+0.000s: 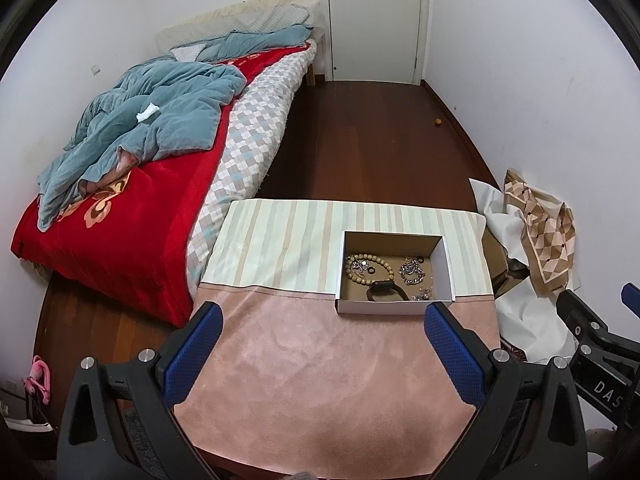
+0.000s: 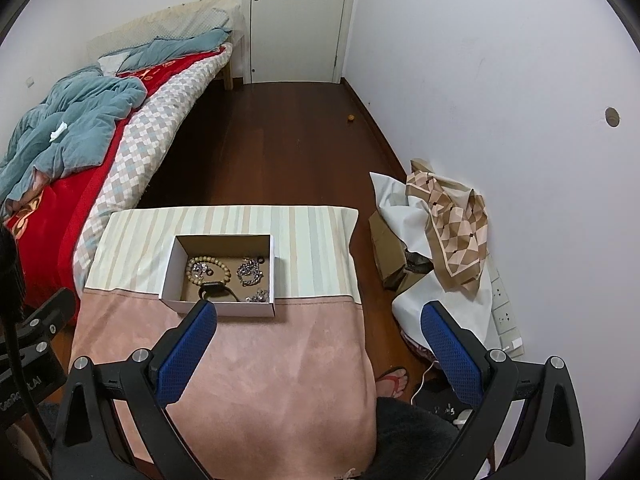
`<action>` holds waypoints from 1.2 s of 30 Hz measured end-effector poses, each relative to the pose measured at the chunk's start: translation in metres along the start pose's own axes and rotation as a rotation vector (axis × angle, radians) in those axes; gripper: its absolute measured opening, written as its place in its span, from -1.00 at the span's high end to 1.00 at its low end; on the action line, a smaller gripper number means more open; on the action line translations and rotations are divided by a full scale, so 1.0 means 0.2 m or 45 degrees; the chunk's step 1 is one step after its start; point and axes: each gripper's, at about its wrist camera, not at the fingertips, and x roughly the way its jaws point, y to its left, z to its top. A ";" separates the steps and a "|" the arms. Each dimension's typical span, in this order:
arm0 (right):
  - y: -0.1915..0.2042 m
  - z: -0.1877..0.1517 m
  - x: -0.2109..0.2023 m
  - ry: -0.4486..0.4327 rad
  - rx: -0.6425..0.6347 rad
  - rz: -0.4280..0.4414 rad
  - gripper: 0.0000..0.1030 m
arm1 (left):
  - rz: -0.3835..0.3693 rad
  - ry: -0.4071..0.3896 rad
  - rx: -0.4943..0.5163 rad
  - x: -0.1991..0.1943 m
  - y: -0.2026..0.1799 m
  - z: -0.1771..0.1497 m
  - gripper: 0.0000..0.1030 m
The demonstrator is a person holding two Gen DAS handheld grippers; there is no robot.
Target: Organize jewelry
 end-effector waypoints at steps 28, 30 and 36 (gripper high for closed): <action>0.03 -0.01 0.02 0.024 -0.011 0.014 -1.00 | 0.003 0.008 -0.024 0.02 0.04 -0.04 -1.00; 0.03 -0.01 0.02 0.025 -0.012 0.015 -1.00 | -0.002 0.001 -0.024 0.01 0.05 -0.04 -1.00; 0.05 -0.02 0.01 0.023 -0.014 0.020 -1.00 | -0.002 0.001 -0.023 0.01 0.04 -0.04 -1.00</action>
